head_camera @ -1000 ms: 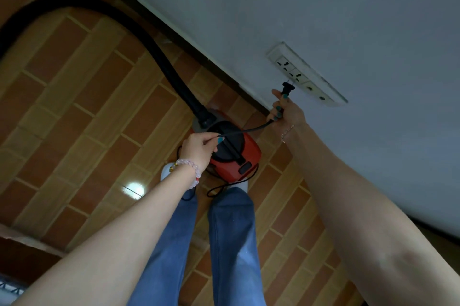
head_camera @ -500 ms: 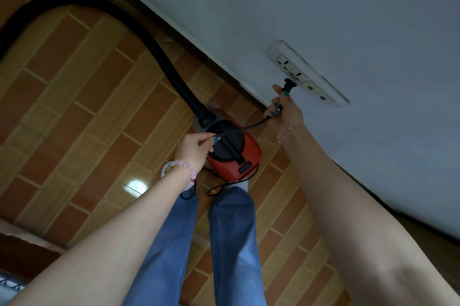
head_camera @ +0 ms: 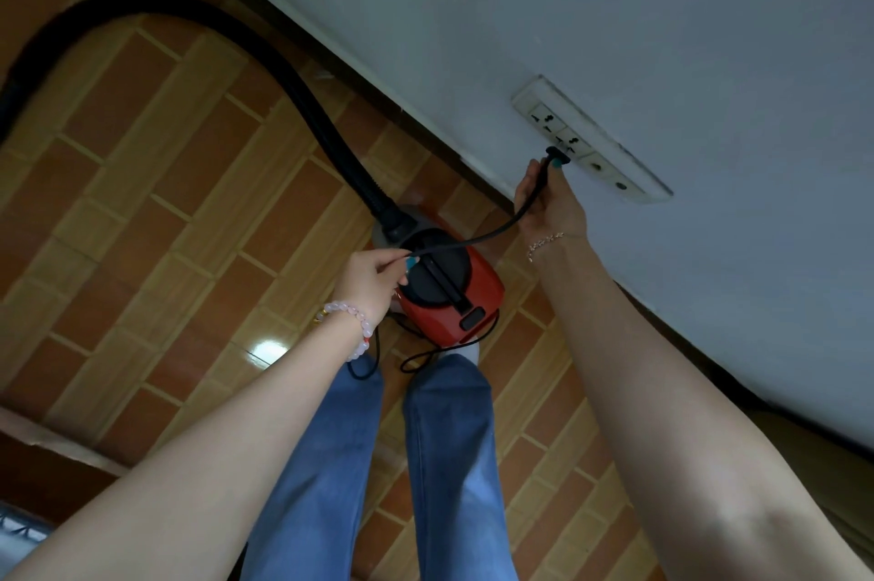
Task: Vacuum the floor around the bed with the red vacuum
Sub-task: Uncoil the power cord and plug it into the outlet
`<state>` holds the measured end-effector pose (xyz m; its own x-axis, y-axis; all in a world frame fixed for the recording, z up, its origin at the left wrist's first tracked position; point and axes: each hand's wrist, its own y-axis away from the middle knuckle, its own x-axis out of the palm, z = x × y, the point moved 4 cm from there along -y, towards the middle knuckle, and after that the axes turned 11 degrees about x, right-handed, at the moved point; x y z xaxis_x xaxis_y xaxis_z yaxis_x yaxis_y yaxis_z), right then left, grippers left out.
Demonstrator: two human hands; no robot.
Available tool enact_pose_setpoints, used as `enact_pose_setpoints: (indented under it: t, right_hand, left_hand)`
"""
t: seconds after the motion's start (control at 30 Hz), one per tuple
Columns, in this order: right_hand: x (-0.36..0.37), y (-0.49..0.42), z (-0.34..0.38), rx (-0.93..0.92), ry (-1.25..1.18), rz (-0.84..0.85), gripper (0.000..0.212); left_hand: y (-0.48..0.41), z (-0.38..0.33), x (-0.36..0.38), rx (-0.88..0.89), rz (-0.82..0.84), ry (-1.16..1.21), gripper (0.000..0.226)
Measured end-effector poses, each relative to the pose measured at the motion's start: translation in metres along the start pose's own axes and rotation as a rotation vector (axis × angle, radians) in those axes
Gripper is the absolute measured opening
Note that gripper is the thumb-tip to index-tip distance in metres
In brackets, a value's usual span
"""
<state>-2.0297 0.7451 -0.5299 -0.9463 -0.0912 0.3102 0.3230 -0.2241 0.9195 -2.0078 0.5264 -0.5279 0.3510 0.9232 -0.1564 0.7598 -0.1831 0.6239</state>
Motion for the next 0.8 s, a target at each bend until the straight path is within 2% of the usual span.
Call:
enact_pose_setpoints:
  t: [0.5,0.8]
  right_hand:
    - [0.004,0.005,0.002,-0.053,-0.005,-0.087,0.003]
    - [0.011,0.005,0.01,-0.05,-0.026,-0.076,0.002]
  left_hand:
    - [-0.005,-0.01,0.001,0.033,-0.003,-0.048,0.021]
    - [-0.004,-0.018,0.006,0.046,0.068,-0.08,0.021]
